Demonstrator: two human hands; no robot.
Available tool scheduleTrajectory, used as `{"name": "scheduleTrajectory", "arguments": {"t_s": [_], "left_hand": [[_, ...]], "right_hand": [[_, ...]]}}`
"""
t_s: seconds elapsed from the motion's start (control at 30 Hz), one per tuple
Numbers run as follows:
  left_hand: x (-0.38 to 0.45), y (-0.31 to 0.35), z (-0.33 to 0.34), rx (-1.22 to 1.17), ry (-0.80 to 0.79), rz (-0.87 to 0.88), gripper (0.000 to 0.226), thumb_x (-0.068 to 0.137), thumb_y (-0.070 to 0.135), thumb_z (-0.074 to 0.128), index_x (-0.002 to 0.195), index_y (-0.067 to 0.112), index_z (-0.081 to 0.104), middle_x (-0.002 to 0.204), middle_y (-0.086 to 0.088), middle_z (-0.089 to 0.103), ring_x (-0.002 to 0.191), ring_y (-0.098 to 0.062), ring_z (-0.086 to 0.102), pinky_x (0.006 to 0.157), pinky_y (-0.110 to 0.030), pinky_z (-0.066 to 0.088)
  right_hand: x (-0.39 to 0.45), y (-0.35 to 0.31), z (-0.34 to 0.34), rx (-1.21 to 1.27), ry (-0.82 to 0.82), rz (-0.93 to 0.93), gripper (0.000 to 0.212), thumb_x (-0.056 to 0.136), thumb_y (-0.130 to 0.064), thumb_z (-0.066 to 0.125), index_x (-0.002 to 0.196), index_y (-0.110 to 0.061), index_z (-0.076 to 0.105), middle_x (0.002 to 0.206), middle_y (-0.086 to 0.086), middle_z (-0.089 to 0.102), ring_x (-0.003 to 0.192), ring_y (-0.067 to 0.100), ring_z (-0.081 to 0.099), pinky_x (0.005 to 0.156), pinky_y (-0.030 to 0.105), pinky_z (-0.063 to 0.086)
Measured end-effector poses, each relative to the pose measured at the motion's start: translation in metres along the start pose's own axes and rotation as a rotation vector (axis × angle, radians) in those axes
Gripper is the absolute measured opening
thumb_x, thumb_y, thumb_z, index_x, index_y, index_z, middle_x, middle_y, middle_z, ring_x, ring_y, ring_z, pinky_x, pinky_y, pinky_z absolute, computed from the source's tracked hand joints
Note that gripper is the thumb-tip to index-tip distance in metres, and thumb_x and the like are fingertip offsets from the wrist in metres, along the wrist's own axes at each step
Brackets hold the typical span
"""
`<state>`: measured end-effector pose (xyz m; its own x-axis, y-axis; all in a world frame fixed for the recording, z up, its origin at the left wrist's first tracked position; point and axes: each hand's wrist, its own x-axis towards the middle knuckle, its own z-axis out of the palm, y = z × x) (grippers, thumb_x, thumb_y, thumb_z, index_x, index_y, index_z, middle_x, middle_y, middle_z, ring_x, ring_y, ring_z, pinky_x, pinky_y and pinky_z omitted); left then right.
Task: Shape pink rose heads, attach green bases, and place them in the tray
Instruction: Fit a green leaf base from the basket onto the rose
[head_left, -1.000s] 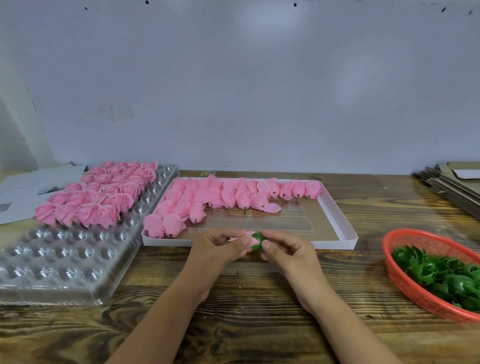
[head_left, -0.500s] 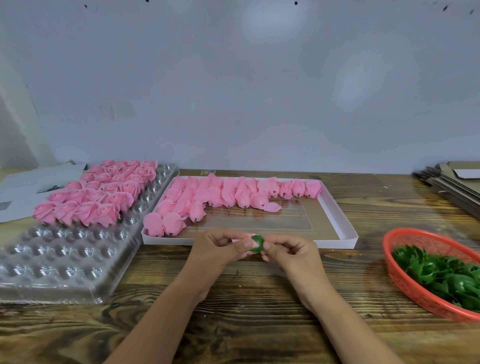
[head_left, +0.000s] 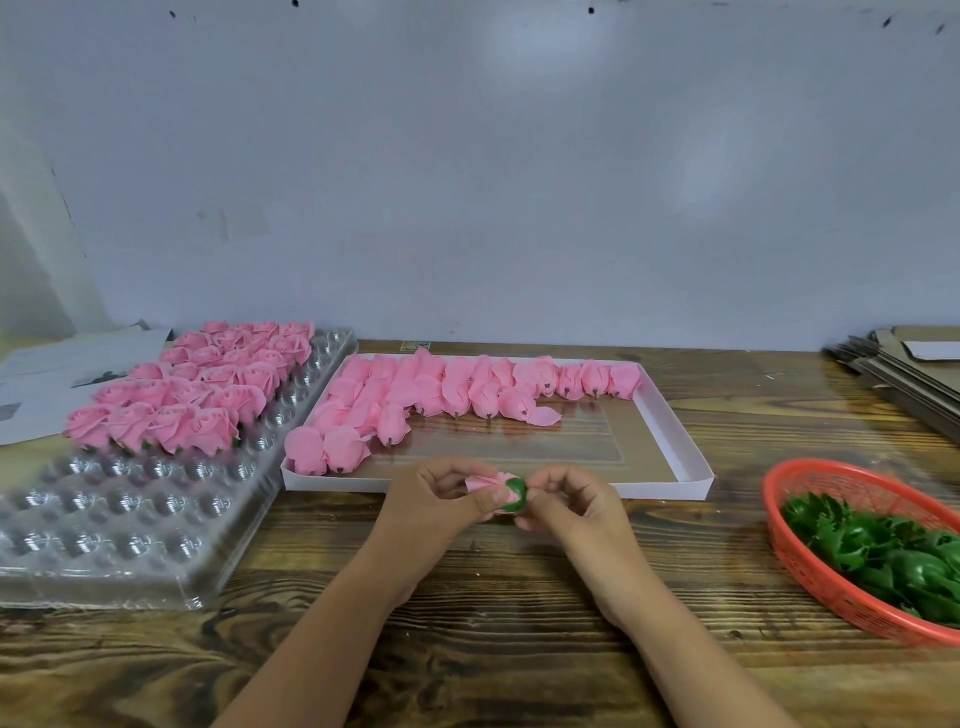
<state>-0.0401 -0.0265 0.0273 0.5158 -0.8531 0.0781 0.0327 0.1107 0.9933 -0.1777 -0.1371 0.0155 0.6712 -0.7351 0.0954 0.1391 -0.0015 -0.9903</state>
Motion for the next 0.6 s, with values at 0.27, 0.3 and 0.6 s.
{"name": "scheduleTrajectory", "arguments": {"t_s": [0.27, 0.3, 0.6], "left_hand": [[-0.0003, -0.0001, -0.0011, 0.070, -0.006, 0.001, 0.025, 0.072, 0.032, 0.083, 0.095, 0.024, 0.079, 0.100, 0.000, 0.079, 0.095, -0.014, 0.075, 0.076, -0.019, 0.057], [0.0002, -0.0004, -0.0014, 0.057, -0.009, -0.018, 0.024, 0.073, 0.031, 0.082, 0.095, 0.025, 0.079, 0.101, 0.000, 0.079, 0.096, -0.014, 0.075, 0.076, -0.020, 0.058], [0.0001, 0.0005, -0.0028, 0.038, 0.017, -0.090, 0.017, 0.088, 0.008, 0.075, 0.104, 0.015, 0.076, 0.096, -0.004, 0.079, 0.087, -0.011, 0.075, 0.071, -0.015, 0.056]], "right_hand": [[-0.0038, -0.0064, -0.0041, -0.235, -0.073, -0.120, 0.031, 0.082, 0.003, 0.076, 0.105, -0.018, 0.073, 0.098, 0.001, 0.076, 0.074, 0.016, 0.068, 0.074, 0.030, 0.057], [-0.0035, -0.0066, -0.0040, -0.223, -0.060, -0.116, 0.029, 0.083, 0.003, 0.075, 0.106, -0.016, 0.073, 0.099, 0.001, 0.076, 0.074, 0.016, 0.068, 0.075, 0.032, 0.058], [-0.0039, 0.0027, -0.0023, -0.322, -0.083, -0.127, 0.048, 0.082, 0.000, 0.077, 0.119, -0.029, 0.067, 0.085, 0.001, 0.077, 0.080, 0.013, 0.072, 0.078, 0.021, 0.056]]}}
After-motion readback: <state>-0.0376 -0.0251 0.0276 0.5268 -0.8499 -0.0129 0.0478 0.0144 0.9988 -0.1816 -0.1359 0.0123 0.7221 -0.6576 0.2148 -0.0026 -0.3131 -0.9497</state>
